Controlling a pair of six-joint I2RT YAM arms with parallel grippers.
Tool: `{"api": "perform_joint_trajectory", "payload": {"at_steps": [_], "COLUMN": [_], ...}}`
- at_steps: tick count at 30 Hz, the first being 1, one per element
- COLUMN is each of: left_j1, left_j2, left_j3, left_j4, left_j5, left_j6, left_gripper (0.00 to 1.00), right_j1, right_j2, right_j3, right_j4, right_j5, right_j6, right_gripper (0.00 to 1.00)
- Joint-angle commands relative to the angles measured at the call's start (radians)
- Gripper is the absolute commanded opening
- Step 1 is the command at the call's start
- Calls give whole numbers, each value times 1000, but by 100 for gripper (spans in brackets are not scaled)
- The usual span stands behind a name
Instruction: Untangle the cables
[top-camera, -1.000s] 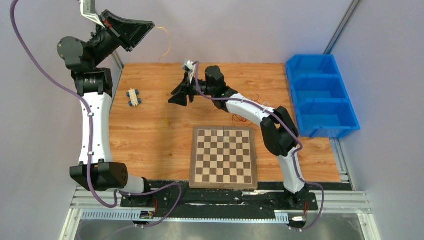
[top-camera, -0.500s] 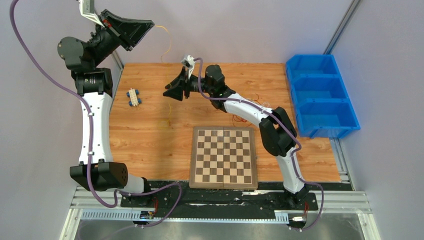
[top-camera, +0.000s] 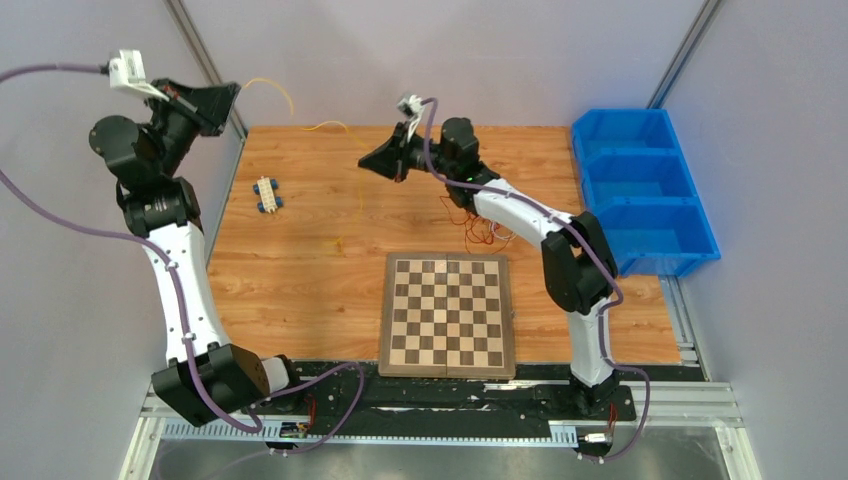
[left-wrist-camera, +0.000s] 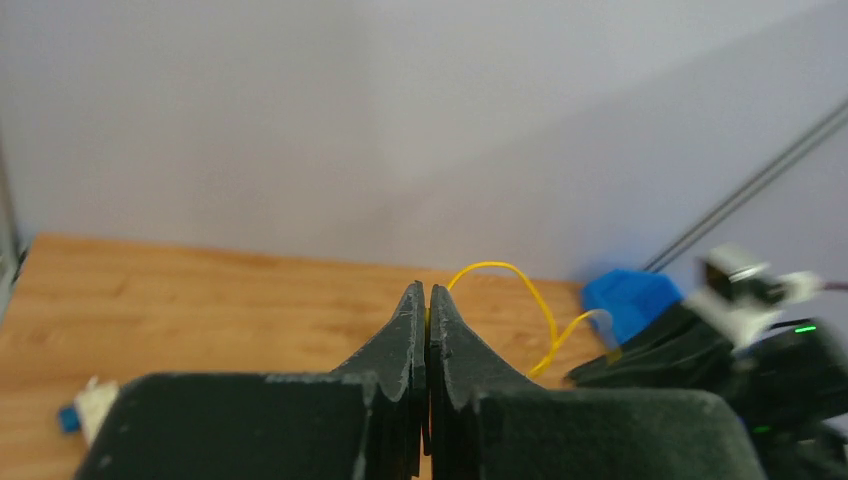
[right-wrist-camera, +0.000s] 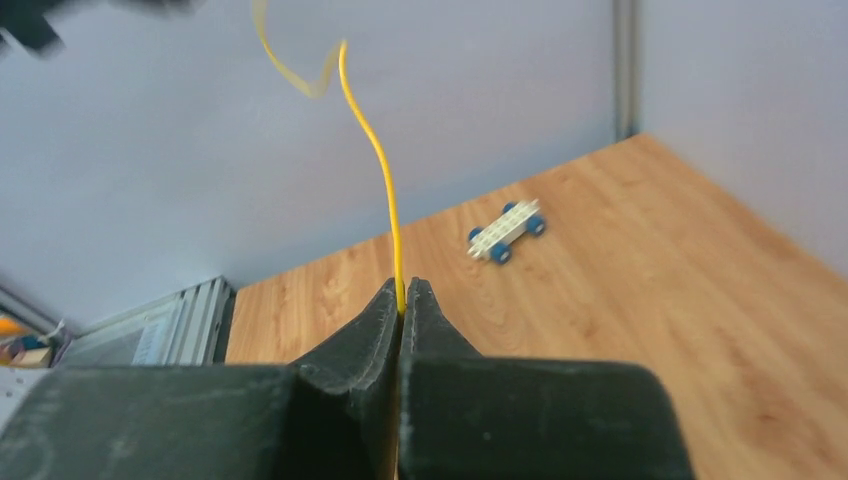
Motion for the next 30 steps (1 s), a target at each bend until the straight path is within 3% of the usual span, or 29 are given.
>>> {"api": "perform_joint_trajectory", "payload": {"at_steps": [1, 5, 8, 13, 24, 26, 27, 28, 29, 30], "left_j1": [8, -32, -153, -322, -547, -570, -579, -580, -578, -574], "left_j2": [-23, 25, 37, 78, 180, 207, 224, 230, 234, 232], "left_j3": [-150, -266, -311, -326, -130, -92, -71, -61, -44, -40], "left_j4": [-291, -378, -398, -416, -298, -298, -302, -306, -311, -306], "left_j5": [-82, -4, 52, 3, 117, 118, 119, 121, 111, 108], "left_j6": [300, 382, 413, 443, 345, 339, 341, 343, 349, 354], "left_gripper": [0, 0, 0, 0, 0, 9, 26, 38, 59, 67], "right_j1": [-62, -83, -90, -110, -159, -176, -183, -192, -204, -217], "right_j2": [-153, -163, -157, -144, -194, -203, -207, -214, -217, -224], "right_j3": [55, 115, 153, 220, 188, 183, 182, 183, 187, 190], "right_j4": [55, 66, 66, 66, 96, 100, 99, 95, 87, 64], "right_j5": [0, -2, 13, 44, 74, 79, 79, 77, 71, 66], "right_j6": [74, 128, 144, 187, 337, 358, 355, 349, 332, 315], "right_gripper": [0, 0, 0, 0, 0, 0, 0, 0, 0, 0]}}
